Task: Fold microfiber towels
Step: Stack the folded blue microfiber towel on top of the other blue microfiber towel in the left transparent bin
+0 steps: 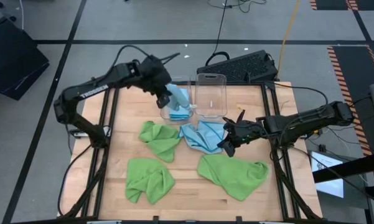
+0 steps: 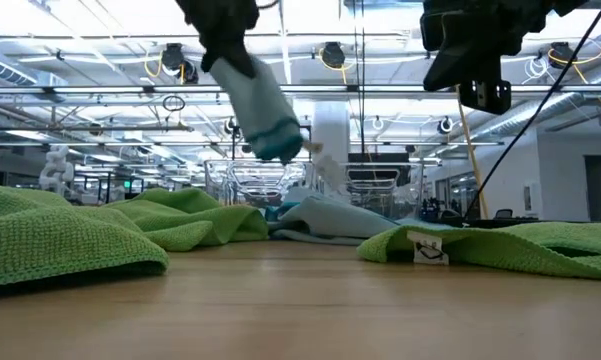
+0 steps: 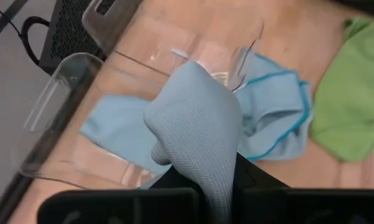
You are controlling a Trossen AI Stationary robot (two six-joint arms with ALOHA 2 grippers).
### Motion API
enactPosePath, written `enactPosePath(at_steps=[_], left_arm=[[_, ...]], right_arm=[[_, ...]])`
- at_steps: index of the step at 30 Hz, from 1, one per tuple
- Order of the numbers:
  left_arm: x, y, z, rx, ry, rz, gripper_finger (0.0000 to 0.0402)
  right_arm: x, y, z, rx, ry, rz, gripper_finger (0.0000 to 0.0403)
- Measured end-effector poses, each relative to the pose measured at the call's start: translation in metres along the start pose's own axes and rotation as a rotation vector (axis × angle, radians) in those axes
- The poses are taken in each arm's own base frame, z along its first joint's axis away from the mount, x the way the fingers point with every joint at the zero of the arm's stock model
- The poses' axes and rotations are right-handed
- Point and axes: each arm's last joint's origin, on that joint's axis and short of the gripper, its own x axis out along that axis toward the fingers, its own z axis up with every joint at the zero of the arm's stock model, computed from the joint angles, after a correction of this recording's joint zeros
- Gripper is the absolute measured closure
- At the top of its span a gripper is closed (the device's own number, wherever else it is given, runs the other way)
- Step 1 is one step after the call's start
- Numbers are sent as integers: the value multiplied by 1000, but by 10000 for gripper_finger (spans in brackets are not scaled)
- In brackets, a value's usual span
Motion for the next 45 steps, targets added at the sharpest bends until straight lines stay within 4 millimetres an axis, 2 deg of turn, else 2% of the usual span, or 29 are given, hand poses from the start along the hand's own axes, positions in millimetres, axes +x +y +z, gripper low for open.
enactPosePath(at_steps=[3, 7, 13, 21, 26, 31, 38, 45], left_arm=[[13, 15, 0, 52, 32, -5, 388], [40, 30, -1, 112, 92, -53, 388], [77, 39, -7, 159, 201, -79, 388], [82, 24, -13, 175, 261, -217, 387], [85, 22, -17, 221, 278, -233, 388], [112, 32, -18, 270, 285, -198, 384], [157, 51, -24, 281, 352, -2, 384], [175, 56, -21, 279, 302, 66, 356]], right_arm=[[0, -1, -1, 24, 8, -7, 392], [0, -1, -1, 60, 14, -12, 392], [0, -1, -1, 121, 11, -12, 392], [0, -2, 0, 157, 0, -21, 392], [0, -6, 4, 174, -15, -42, 392], [0, -10, 9, 191, -31, -52, 392], [0, -10, 9, 221, -35, -52, 392], [0, -6, 5, 219, -38, -52, 392]])
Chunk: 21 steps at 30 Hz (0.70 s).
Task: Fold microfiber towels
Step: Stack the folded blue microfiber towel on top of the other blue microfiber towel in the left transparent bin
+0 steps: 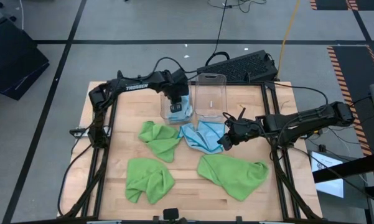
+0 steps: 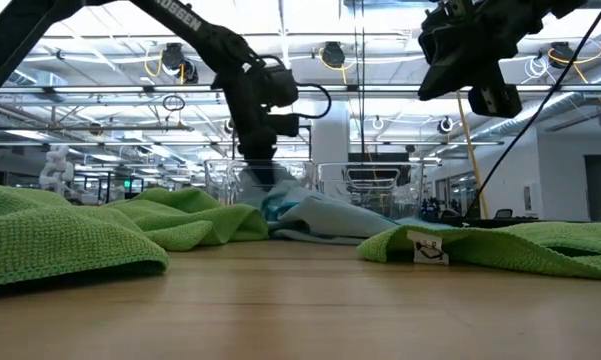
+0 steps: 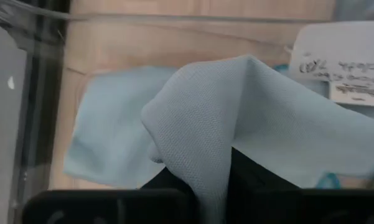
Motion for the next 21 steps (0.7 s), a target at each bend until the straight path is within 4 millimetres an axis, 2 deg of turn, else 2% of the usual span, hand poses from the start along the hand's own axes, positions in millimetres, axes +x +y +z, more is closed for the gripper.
enactPosePath(at_steps=[5, 9, 13, 18, 21], left_arm=[[-1, 4, 4, -24, -23, 99, 347], [-1, 6, 6, -15, -37, 115, 337], [-1, 6, 5, -16, -33, 119, 293], [-1, 9, 4, -94, 1, 236, 224], [-6, 10, 2, -141, 20, 260, 198]], right_arm=[[0, 0, -1, -3, 3, -2, 392], [0, 0, -1, -3, 3, -2, 392], [0, 0, -1, -3, 5, -1, 392], [0, 0, -1, -7, 7, 1, 392], [0, 1, -1, -12, 6, 8, 392]])
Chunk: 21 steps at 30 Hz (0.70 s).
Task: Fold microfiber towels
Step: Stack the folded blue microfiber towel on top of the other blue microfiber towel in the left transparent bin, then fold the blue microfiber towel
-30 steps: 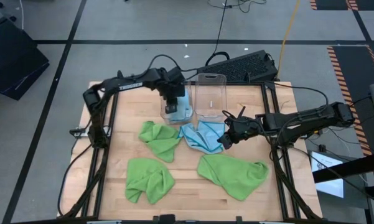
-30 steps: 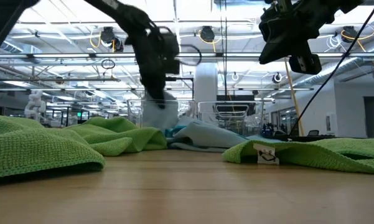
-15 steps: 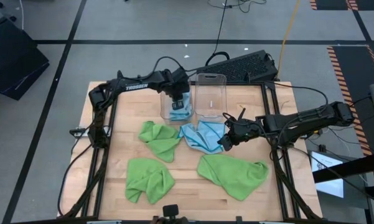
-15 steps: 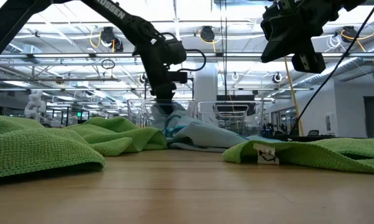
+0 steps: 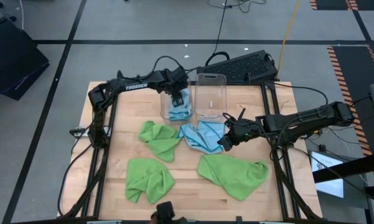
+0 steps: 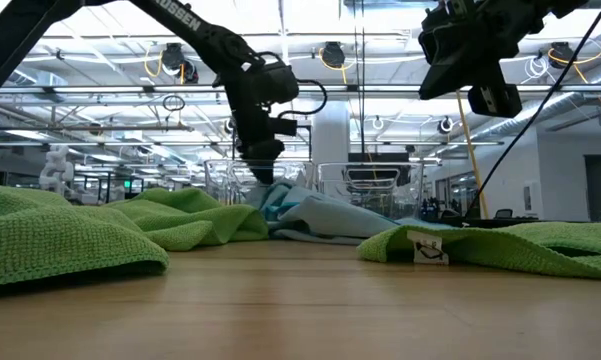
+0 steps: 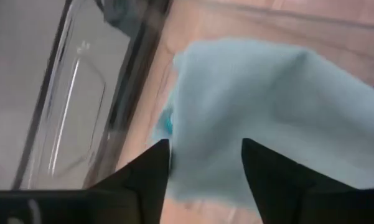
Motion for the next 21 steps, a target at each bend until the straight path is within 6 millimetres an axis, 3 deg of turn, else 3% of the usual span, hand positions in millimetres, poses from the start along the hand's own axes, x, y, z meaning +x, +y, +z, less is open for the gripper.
enactPosePath(at_steps=[8, 13, 15, 21], left_arm=[[-34, 5, 2, -71, -77, -15, 190], [-53, 3, 10, -138, -229, -239, 211], [-50, 1, 14, -133, -253, -266, 230], [-14, 0, 10, -146, -170, -290, 299]], right_arm=[[0, 0, -1, -3, 23, 12, 392], [0, 1, -3, -3, 30, 16, 392], [0, 2, -4, -7, 35, 18, 392], [0, 5, -8, -2, 46, 35, 392]])
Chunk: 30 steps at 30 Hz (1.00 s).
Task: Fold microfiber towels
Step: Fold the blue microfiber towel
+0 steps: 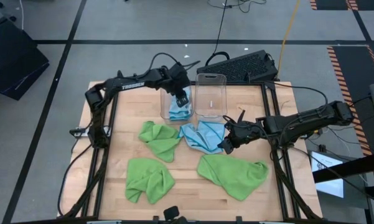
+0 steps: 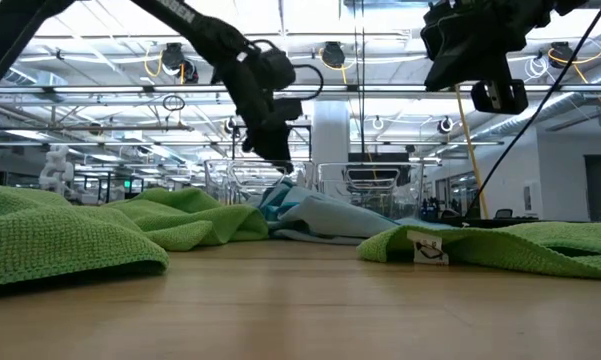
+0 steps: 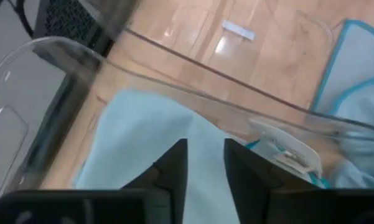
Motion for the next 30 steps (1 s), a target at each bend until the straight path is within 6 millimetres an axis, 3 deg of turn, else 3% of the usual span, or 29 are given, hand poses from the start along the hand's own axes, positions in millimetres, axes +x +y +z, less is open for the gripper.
enactPosePath(at_steps=[8, 15, 20, 26, 30], left_arm=[[47, 5, -10, 8, 57, -29, 325], [60, 11, -18, -54, 120, 36, 325], [37, 5, -9, -101, 56, -25, 325], [-15, -13, 9, -144, -72, -52, 325], [-55, -40, 15, -146, -145, -115, 325]], right_arm=[[0, 2, -4, 4, 13, 2, 392], [0, 2, -4, 7, 13, 2, 392], [0, 1, -4, -11, 15, -4, 392], [0, -6, -3, -17, 3, -80, 392], [1, -11, -2, -39, 9, -106, 392]])
